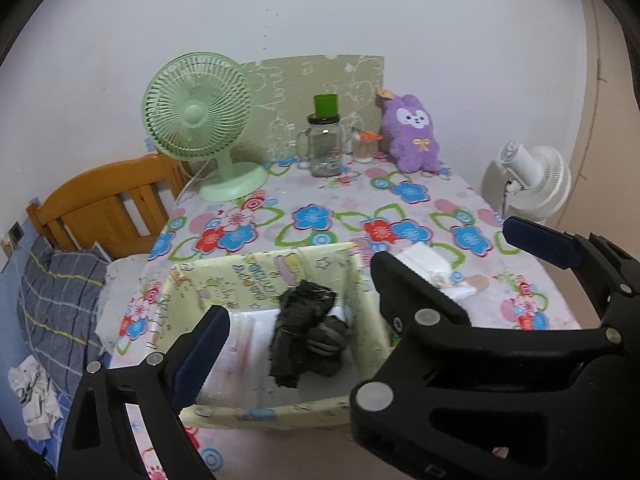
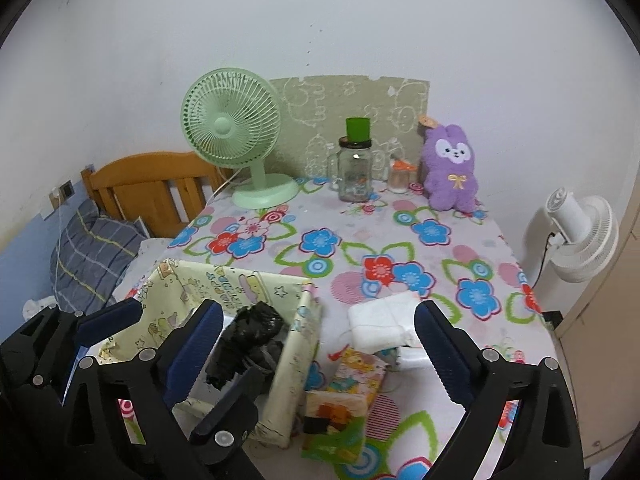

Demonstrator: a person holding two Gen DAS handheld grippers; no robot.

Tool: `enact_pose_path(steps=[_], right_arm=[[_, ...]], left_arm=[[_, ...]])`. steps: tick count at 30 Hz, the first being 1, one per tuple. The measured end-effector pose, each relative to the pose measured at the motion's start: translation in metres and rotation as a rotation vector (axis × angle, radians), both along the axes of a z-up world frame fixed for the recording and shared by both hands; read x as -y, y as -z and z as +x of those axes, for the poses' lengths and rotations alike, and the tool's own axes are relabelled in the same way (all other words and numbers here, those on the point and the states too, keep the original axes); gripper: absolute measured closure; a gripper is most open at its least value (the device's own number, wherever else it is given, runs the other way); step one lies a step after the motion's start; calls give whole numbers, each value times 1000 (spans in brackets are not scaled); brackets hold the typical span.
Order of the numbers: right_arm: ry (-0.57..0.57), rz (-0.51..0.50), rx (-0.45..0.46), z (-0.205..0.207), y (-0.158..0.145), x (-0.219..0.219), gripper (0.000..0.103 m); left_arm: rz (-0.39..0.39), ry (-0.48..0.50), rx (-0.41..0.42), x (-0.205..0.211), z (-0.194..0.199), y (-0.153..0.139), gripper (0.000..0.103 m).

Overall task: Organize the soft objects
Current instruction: 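Move both tools back from the fabric box toward the items on the bed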

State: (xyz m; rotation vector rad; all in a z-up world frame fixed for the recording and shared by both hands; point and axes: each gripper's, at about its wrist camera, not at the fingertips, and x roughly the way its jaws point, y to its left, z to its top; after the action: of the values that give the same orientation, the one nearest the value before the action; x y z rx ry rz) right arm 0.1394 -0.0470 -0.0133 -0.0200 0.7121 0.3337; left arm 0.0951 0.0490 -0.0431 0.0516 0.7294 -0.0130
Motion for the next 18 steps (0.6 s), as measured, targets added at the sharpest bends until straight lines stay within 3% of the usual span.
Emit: enact_pose_path(steps=[11,18], right_arm=[[41,-8,52,-19,-13,31,1],[69,-24,59,-28,-12,51,1]], left_arm=[[5,33,78,32,-19,-10,6],[-5,59,74,53,-21,-7,6]])
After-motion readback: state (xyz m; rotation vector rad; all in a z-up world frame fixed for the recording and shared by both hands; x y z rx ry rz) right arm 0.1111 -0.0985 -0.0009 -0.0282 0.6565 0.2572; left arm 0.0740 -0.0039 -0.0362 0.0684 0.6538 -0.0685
